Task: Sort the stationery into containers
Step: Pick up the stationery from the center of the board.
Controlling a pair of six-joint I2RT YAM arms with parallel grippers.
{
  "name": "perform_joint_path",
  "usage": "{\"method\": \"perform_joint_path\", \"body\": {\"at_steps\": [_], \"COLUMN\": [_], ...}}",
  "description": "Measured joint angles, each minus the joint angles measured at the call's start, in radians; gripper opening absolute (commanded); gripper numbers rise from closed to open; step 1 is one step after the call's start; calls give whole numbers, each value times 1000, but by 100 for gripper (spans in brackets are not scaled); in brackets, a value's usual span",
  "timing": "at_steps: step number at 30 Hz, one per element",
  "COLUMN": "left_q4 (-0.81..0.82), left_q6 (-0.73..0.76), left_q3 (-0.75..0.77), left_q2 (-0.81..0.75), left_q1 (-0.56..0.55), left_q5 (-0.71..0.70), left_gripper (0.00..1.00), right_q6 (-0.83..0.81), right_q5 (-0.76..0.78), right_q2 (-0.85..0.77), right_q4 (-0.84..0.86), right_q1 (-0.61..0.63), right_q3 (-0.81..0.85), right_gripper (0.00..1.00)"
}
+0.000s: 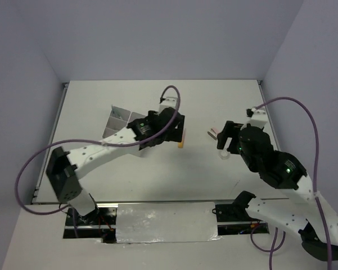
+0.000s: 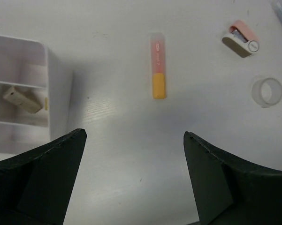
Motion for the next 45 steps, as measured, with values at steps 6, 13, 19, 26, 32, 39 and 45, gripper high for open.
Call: {"method": "perform_joint_path", "body": {"at_steps": [6,13,19,26,32,39,45], "left_q4": [-9,23,18,19,19,28,48], "left_q6": [10,39,60,66,79,71,43], "left_q3": [260,419,515,573,575,567,434], "left_q2": [382,643,759,832,869,869,779], "left_q1": [0,42,115,136,132,125,119], "left_q5": [-11,43,107,154,166,163,162], "left_gripper": [94,88,85,80,68,1,0], "right_q6": [60,60,40,23,14,13,3], "right_q5": [23,-32,-92,-136,-163,-179,-201], "right_q2": [-207,-263,-257,-255,-246,-245,-242], "right_q4": [-42,-34,-22,22,47,73,105], "right_q1": [0,-1,-3,-3,-3,-3,-3], "right_q3": [0,-21,-86,-132,-143,-145,-166], "right_gripper": [72,71,71,71,71,71,73]}}
